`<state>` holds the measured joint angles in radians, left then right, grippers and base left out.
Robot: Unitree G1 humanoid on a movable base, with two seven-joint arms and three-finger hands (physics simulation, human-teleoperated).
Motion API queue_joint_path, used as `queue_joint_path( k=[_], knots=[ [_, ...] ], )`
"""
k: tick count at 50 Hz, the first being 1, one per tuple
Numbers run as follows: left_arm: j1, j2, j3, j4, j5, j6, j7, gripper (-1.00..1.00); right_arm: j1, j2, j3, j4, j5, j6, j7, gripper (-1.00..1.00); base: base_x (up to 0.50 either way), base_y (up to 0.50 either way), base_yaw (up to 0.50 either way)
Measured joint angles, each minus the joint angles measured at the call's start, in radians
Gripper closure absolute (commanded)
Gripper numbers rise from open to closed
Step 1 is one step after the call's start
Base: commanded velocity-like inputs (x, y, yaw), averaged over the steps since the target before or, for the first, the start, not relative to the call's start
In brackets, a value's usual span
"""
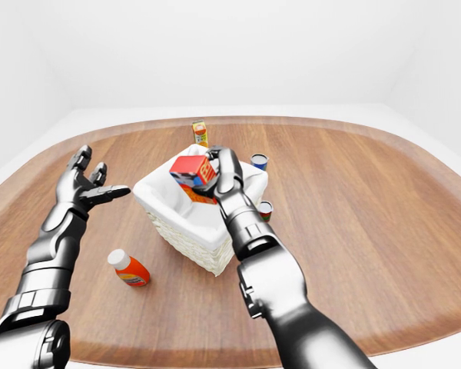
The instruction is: Pick up the butter and put it in the basket.
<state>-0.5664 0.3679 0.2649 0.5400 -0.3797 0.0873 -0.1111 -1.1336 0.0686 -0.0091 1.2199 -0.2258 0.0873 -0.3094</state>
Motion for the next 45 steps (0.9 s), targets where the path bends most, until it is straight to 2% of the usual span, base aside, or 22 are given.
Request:
queue_joint_path(
  k=[45],
  knots=[
    [-0.006, 0.025, 0.012, 0.071, -0.022, 0.0, -0.011, -1.0, -0.01, 0.037, -0.024, 0.109, -0.026, 0.0, -0.025, 1.0, 0.0, 0.0, 0.0]
  ],
)
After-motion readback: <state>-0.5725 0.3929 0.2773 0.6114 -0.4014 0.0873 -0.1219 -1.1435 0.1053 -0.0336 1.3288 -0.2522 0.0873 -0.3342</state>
